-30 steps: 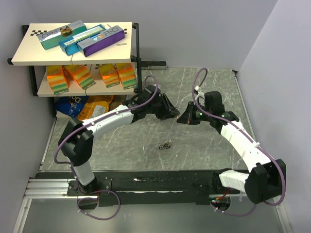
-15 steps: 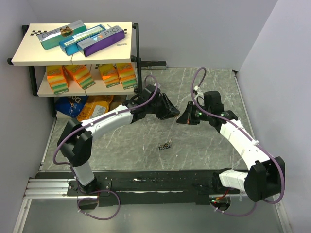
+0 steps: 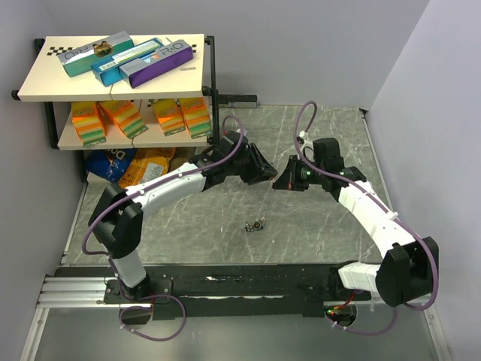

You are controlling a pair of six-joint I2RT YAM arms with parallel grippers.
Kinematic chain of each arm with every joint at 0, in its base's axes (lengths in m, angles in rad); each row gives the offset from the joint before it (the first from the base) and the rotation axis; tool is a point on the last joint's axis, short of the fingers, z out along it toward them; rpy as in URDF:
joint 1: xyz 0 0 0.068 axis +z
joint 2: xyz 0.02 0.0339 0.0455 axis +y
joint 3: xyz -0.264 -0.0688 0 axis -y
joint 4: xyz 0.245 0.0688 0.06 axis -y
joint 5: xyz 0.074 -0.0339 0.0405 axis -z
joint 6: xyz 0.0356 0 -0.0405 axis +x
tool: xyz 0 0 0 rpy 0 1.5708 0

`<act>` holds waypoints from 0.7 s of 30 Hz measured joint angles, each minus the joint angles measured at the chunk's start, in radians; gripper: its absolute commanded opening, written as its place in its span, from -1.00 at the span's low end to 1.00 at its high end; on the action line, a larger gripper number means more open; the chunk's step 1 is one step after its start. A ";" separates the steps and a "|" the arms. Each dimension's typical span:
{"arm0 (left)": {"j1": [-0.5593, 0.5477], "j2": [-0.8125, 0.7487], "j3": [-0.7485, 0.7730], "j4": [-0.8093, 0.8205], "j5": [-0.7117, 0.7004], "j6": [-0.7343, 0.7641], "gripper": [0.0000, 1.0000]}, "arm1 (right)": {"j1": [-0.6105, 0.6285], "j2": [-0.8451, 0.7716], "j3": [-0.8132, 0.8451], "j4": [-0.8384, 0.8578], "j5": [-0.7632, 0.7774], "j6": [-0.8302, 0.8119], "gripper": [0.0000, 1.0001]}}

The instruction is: Unlock with the key

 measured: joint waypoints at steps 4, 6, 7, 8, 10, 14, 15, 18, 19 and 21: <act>0.001 0.000 0.000 0.011 -0.011 -0.002 -0.98 | 0.003 0.015 0.026 -0.015 0.015 -0.002 -1.00; 0.002 0.000 0.000 0.018 -0.012 -0.003 -0.98 | 0.003 0.021 0.039 -0.024 0.018 -0.004 -1.00; 0.003 0.000 0.000 0.022 -0.013 -0.003 -0.98 | 0.003 0.024 0.045 -0.028 0.021 -0.005 -1.00; 0.003 0.000 0.000 0.025 -0.013 -0.003 -0.98 | 0.003 0.028 0.052 -0.034 0.022 -0.005 -1.00; 0.005 0.000 0.000 0.032 -0.014 -0.003 -0.98 | 0.003 0.033 0.062 -0.039 0.029 -0.005 -1.00; 0.006 0.000 0.000 0.048 -0.023 -0.003 -0.98 | 0.006 0.043 0.087 -0.051 0.044 -0.005 -1.00; 0.006 0.000 0.000 0.053 -0.026 -0.003 -0.98 | 0.006 0.047 0.093 -0.052 0.048 -0.005 -1.00; 0.008 0.000 0.000 0.065 -0.036 -0.003 -0.98 | 0.008 0.061 0.118 -0.062 0.062 -0.004 -1.00; 0.010 0.000 0.000 0.069 -0.040 -0.003 -0.98 | 0.009 0.066 0.122 -0.062 0.065 -0.004 -1.00; 0.010 0.000 0.000 0.072 -0.048 -0.003 -0.98 | 0.010 0.073 0.133 -0.065 0.069 -0.004 -1.00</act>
